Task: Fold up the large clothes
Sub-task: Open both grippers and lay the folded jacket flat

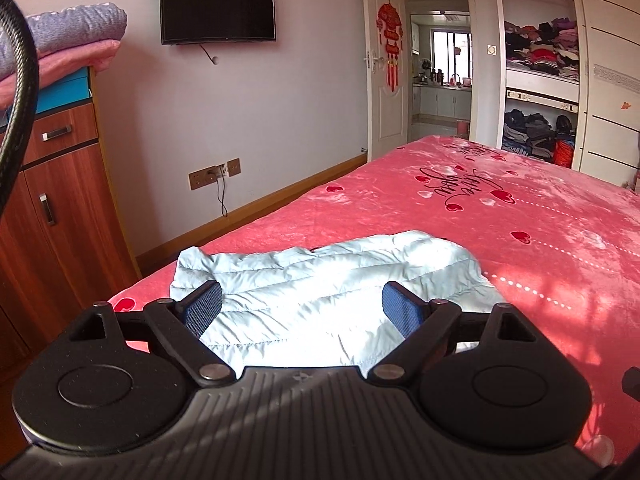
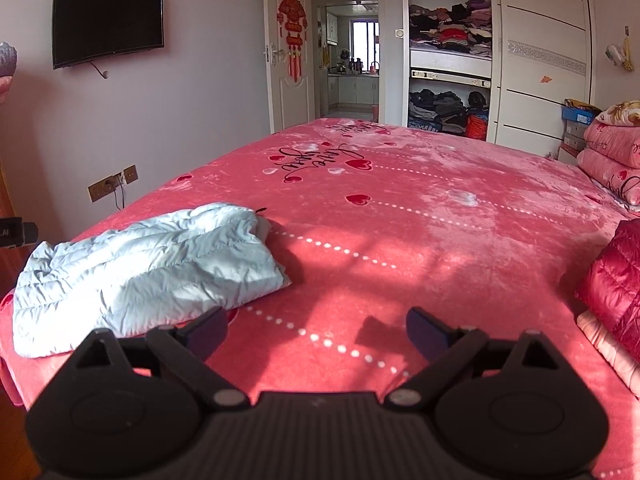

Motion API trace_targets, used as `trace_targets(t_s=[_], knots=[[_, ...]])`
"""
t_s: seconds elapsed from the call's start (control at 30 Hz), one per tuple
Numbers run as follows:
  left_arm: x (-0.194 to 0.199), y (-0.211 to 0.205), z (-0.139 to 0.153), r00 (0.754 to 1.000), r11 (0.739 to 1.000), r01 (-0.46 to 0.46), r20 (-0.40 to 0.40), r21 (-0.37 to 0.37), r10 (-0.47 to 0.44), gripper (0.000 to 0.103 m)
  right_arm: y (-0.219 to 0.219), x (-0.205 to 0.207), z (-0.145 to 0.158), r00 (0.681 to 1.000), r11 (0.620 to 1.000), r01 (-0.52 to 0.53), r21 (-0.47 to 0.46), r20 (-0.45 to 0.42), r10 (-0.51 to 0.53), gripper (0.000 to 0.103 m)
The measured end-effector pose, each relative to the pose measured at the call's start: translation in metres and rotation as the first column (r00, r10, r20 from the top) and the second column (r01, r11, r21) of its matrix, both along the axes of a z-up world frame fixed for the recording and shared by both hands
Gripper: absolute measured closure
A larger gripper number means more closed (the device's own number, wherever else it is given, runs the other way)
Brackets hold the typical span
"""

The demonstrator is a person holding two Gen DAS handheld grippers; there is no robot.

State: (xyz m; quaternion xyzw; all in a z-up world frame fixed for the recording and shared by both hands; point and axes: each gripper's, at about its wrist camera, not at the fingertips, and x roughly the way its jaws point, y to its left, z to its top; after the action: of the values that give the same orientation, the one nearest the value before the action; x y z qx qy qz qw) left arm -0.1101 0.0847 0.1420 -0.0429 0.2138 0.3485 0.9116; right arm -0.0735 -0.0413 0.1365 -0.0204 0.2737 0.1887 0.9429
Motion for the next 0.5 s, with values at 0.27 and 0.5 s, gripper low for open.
trace_targets(t_s=[0.27,0.5], knots=[[-0.042,-0.041,0.039,0.999,0.999,0.034,0.03,0.002,-0.034,0.0,-0.018,-0.033,0.028,0.999,0.998,-0.02,0.051,0.032,0.018,0.007],[-0.065,-0.048,0.044,0.997,0.998,0.064,0.038,0.006,-0.064,0.0,-0.022,-0.058,0.053,0.997,0.997,-0.046,0.065,0.062,0.042,0.007]])
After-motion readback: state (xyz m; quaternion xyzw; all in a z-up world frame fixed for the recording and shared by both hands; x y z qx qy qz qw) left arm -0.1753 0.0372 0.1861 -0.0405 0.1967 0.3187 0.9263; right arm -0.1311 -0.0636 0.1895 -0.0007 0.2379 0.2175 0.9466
